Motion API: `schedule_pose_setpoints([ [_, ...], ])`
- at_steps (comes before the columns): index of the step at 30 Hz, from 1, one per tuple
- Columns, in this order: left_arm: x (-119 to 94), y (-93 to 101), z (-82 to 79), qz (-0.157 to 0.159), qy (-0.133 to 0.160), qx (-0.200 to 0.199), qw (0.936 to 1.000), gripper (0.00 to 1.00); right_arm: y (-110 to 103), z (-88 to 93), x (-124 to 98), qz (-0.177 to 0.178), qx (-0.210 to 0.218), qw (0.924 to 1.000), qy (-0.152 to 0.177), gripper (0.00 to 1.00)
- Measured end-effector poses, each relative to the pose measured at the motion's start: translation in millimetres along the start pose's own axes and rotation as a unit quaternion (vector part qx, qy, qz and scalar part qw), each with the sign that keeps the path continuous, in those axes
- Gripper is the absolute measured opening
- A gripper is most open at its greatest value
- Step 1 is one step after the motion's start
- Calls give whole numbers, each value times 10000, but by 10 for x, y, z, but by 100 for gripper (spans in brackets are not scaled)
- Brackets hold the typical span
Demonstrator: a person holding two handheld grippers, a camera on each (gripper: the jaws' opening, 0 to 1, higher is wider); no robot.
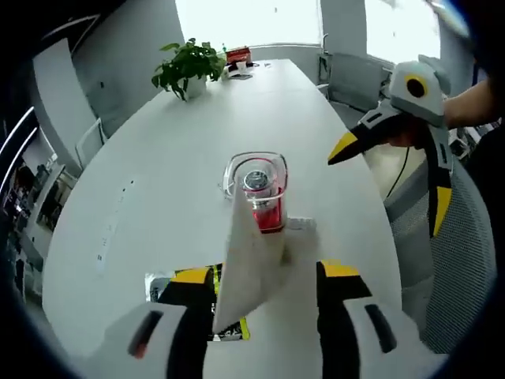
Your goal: Arrange the skincare products in the storage area until every visible bottle or jar stands upright without overlapping.
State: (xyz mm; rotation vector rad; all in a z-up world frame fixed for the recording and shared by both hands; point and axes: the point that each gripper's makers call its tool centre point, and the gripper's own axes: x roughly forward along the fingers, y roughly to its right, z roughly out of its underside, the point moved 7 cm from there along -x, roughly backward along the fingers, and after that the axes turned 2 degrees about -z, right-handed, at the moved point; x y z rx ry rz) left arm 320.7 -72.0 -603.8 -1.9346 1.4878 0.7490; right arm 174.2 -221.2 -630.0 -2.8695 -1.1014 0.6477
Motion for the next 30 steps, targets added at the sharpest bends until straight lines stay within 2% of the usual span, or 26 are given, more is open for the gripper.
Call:
schedule_pose_setpoints([
  [3,-71,-30,67,-88,125,-226,9996,67,-12,-39,16,-43,-27,10000,82,91],
  [6,-132,31,112,-69,172,-426,9989,76,-30,-58,33,-85,-92,9999,72,92],
  [11,-252,119,268,-109,93,-732,9972,87,-107,-132,40,-195,-164,9996,112,91],
  [15,-351,210,341,-215,82,-926,9954,93,-161,-191,31,-248,-132,9994,213,93],
  [16,-386,285,340,-254,88,-981,9948,95,-161,-188,32,-230,-156,9994,212,93],
  [19,-454,292,384,-361,142,-1118,9930,96,-182,-182,24,-197,-116,9995,211,98],
  [21,-518,383,411,-474,194,-1245,9909,96,-199,-181,14,-157,-56,9996,246,99],
  [25,-611,432,524,-579,236,-1401,9882,99,-269,-173,11,-200,-16,9995,249,100],
  [30,-765,646,655,-749,418,-1690,9819,99,-331,-175,20,-252,-30,9994,218,100],
])
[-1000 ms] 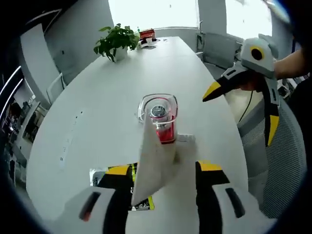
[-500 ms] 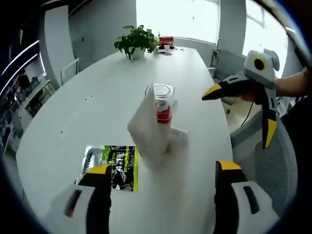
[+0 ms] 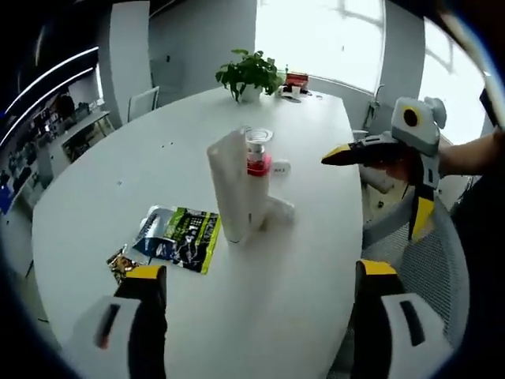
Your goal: Arrange the skincare products in the storage area until every visible bottle or jar stands upright without overlapping.
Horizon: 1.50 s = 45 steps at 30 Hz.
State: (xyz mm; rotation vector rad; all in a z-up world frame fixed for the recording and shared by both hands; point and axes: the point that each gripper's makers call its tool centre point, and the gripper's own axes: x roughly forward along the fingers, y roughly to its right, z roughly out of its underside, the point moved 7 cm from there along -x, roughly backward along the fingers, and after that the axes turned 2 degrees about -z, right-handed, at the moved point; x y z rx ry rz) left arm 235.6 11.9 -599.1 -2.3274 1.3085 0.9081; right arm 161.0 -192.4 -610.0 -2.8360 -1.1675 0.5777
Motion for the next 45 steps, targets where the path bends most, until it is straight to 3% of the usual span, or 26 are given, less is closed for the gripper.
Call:
schedule_pose_setpoints([
  [12,-388,260,365,-365,283,-628,9970,99,-61,-16,3,0,-49,10000,30,100],
  [22,-709,338,701,-882,555,-1341,9855,99,-65,-40,-17,34,-70,9999,78,100],
  [30,-908,433,834,-1307,750,-1464,9777,99,-111,-79,-73,46,-71,9999,135,100],
  [41,-1080,444,992,-1570,881,-1907,9650,99,-125,-64,-150,104,-65,9998,153,100],
  [45,-1037,446,1022,-1601,867,-1933,9641,99,-139,-46,-133,105,-95,9999,59,100],
])
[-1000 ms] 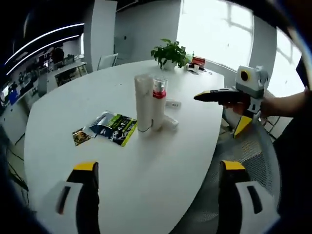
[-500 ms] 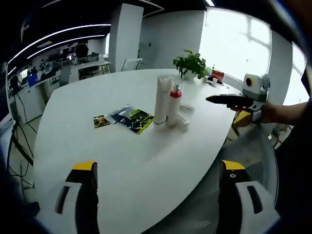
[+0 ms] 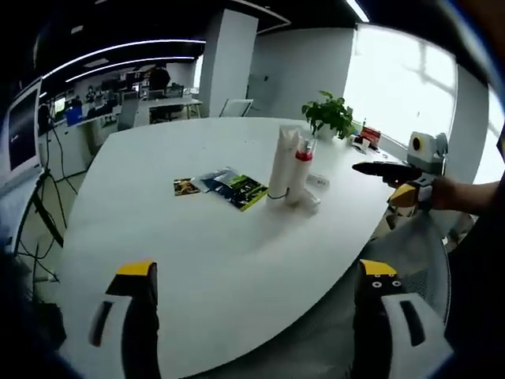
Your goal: Arrange the skincare products in the storage area until every visible bottle or jar stands upright without overlapping.
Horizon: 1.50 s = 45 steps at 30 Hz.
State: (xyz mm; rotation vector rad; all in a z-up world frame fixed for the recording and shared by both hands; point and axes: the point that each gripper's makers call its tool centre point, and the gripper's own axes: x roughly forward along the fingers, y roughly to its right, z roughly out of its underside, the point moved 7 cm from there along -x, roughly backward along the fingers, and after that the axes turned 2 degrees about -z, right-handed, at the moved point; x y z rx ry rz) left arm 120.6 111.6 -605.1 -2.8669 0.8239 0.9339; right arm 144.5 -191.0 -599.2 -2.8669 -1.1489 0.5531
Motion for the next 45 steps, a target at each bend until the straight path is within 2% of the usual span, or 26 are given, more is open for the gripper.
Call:
schedule_pose_setpoints([
  [4,20,62,32,-16,36,-28,10000,99,-3,0,2,12,-22,10000,-41,100],
  [6,24,51,33,-103,58,198,9997,99,13,3,-2,49,9,10000,-31,100],
  [9,36,55,39,-47,91,168,9998,99,57,2,-9,136,91,9999,9,100],
  [11,42,54,57,-117,35,197,9997,99,90,6,-18,190,168,9997,19,100],
  [14,46,50,77,-88,-1,164,9998,99,146,6,-28,303,-3,9995,-26,95],
  [18,27,52,61,-105,57,160,9998,99,238,30,-48,348,-18,9993,-136,95],
  [23,33,41,93,-136,-54,188,9997,98,423,35,-63,512,-13,9985,-202,95],
  [29,35,36,89,-186,7,217,9996,97,602,63,-60,645,-102,9968,-459,93],
  [32,48,3,96,-220,4,196,9996,97,762,73,-61,735,-152,9954,-599,92],
  [37,75,-1,105,-245,-19,156,9996,97,988,69,-73,889,-113,9940,-627,90],
  [45,83,-35,114,-287,-8,-14,9996,98,1352,179,15,974,-182,9894,-1062,85],
])
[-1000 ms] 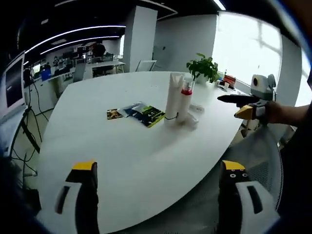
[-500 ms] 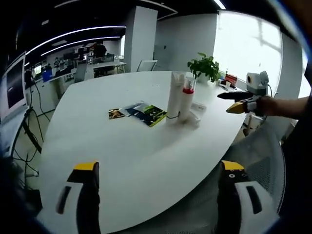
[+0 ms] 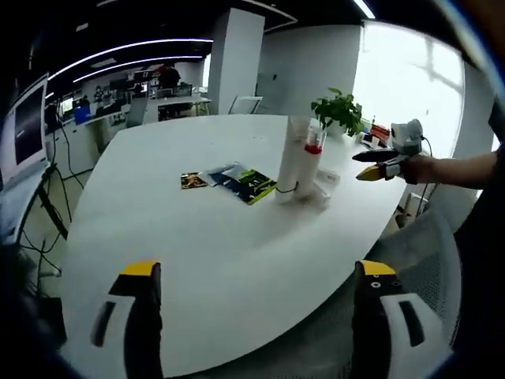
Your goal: Arrange the skincare products in the storage area until every visible bottle or jar stands upright without overlapping.
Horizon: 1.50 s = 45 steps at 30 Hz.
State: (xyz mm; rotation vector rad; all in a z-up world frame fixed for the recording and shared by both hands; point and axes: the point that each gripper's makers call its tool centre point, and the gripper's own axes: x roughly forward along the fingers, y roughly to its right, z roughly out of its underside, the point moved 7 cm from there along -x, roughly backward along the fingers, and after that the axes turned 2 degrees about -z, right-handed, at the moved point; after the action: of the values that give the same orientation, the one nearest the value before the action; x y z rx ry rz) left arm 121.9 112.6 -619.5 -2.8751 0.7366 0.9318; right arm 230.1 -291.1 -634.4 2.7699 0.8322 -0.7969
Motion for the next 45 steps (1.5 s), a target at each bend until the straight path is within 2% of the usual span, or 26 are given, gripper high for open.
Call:
schedule_pose_setpoints([
  [2,2,12,1,8,-7,28,10000,98,105,44,81,26,116,9999,-110,84],
  [8,24,38,34,8,-176,202,9996,98,262,79,231,62,2,9992,-397,78],
  [11,14,30,29,16,-160,169,9997,98,315,82,279,70,-87,9985,-540,75],
  [13,9,23,26,4,-153,120,9998,98,415,113,377,89,-235,9966,-789,73],
  [16,10,-1,37,-39,-178,120,9998,97,442,98,464,47,-263,9963,-822,70],
  [22,24,29,48,-34,-283,234,9993,98,578,102,678,-51,-436,9930,-1096,69],
  [28,40,1,75,-116,-362,254,9990,98,659,81,749,-65,-456,9904,-1306,66],
  [36,53,-6,89,-186,-456,244,9985,97,810,191,923,-187,-407,9826,-1800,58],
  [38,51,-4,89,-198,-463,236,9985,97,861,201,998,-184,-424,9825,-1805,56],
  [40,49,-17,97,-234,-472,221,9984,97,860,207,993,-182,-325,9817,-1865,54],
  [43,50,-27,101,-273,-489,201,9982,97,885,198,1027,-177,-437,9788,-1994,50],
  [45,48,-27,103,-297,-500,222,9981,97,907,171,1046,-208,-366,9797,-1962,49],
])
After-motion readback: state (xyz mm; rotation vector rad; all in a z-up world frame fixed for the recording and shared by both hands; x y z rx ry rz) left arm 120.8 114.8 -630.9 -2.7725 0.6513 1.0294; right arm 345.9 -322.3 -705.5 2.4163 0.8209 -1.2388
